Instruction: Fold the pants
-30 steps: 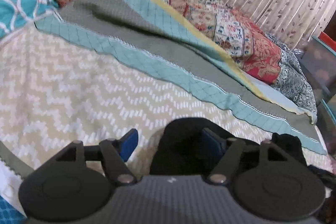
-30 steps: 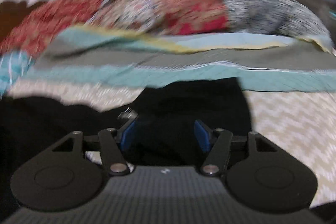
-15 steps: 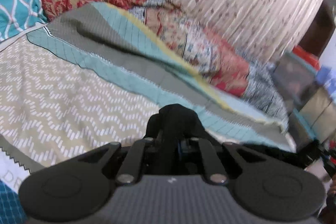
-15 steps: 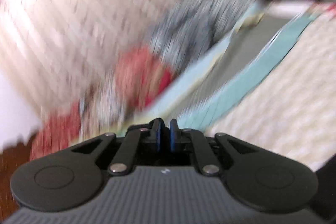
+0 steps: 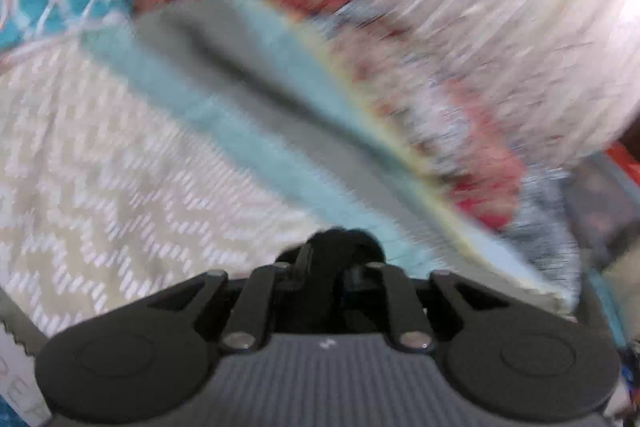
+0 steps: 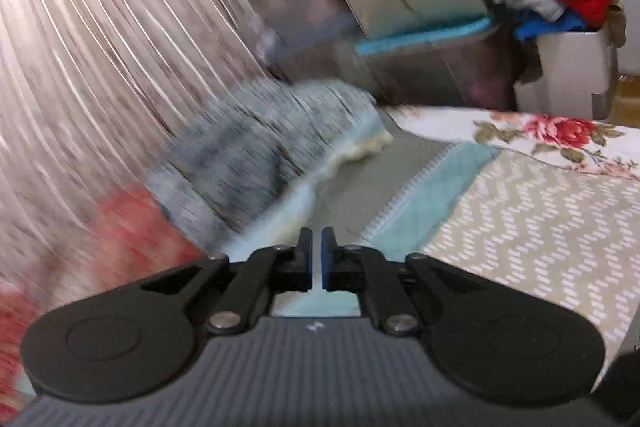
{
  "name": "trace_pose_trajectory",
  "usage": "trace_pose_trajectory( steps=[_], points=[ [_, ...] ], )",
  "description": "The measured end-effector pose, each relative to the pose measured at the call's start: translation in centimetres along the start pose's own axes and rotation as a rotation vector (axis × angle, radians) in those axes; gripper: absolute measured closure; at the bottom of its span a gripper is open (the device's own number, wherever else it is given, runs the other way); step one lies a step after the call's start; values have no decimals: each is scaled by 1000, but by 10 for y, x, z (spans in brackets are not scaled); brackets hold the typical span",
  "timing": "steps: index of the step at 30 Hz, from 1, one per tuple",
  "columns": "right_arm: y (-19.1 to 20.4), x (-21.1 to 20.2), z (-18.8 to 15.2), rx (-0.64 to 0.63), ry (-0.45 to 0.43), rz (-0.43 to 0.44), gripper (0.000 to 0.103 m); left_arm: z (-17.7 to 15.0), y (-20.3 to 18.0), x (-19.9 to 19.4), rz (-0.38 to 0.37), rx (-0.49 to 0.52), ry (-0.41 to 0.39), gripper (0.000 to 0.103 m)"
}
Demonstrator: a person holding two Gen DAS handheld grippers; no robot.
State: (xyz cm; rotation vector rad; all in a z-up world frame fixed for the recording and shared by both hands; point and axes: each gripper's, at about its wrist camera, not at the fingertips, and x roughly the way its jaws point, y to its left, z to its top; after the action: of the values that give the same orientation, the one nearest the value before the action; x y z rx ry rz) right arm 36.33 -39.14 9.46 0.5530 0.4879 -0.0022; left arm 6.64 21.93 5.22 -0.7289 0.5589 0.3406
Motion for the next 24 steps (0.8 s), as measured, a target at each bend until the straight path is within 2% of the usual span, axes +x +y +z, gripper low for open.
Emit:
trace_pose_trajectory(
  steps=[2,4,7,8,9,11,13,14,15,16,17,19,20,22,24],
  points=[
    [-17,15,-19,47,58,-24,95,-2,3,12,31,-40,33,89],
    [-40,17,-37,126,114,30,94,-7,6,7,32,-19,7,85],
    [-69,12,-67,95,206,37,83,-13,16,1,71,17,22,74],
    [-72,6,-74,69,233,41,69,-14,21,-2,72,9,31,66],
    [-75,2,-81,56,258,49,48,-15,25,-3,68,1,37,56],
    [-78,4,-94,68,303,69,36,-15,29,-2,74,-28,52,41],
    [-73,17,-105,73,367,83,37,-16,29,4,55,-51,67,43],
    [-66,27,-107,66,389,66,50,-16,26,6,41,-50,69,56],
    [-60,29,-109,40,375,40,95,-18,21,8,27,-34,67,85],
    [-54,31,-106,22,376,24,92,-18,17,9,14,-17,71,94],
    [-53,30,-101,55,375,4,93,-19,14,5,4,-16,56,93],
    [-60,4,-82,174,246,32,93,-16,9,-10,-27,-8,6,94],
    [-60,-13,-72,185,177,38,93,-14,8,-17,-50,-4,-9,94],
    [-48,-45,-48,126,44,35,93,-8,4,-29,-96,-2,-44,94],
    [-31,-61,-28,57,-45,38,92,-3,-1,-31,-120,3,-70,94]
  ],
)
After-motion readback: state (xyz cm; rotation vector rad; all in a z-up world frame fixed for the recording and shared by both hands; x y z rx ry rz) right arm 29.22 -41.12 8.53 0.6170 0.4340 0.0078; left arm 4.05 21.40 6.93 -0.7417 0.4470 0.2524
